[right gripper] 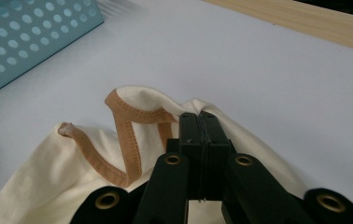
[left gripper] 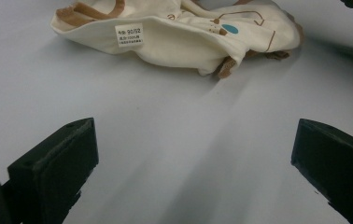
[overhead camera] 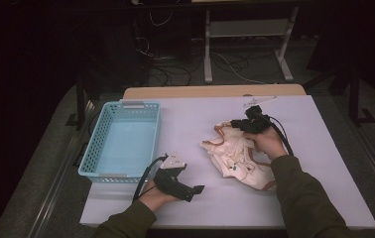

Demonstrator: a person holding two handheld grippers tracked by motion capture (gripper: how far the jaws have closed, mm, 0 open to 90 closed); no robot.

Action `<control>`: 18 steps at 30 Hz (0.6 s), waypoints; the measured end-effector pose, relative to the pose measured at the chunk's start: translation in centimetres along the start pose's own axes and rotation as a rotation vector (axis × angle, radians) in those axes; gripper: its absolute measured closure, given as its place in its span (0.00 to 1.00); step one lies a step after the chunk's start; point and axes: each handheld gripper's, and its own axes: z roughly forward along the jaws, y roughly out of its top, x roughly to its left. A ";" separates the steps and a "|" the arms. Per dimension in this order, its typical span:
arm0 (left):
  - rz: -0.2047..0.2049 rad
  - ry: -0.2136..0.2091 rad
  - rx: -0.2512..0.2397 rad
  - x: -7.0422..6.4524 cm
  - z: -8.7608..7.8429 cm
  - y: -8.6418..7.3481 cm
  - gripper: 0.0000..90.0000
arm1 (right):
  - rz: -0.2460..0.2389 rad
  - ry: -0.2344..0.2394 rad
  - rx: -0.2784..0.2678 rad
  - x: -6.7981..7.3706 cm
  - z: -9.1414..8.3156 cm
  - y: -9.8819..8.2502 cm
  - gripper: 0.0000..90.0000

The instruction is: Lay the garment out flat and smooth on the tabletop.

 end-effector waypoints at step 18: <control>0.004 0.001 0.003 0.0 0.0 0.0 0.00 | -0.015 0.047 0.000 0.9 -3.2 -1.1 0.62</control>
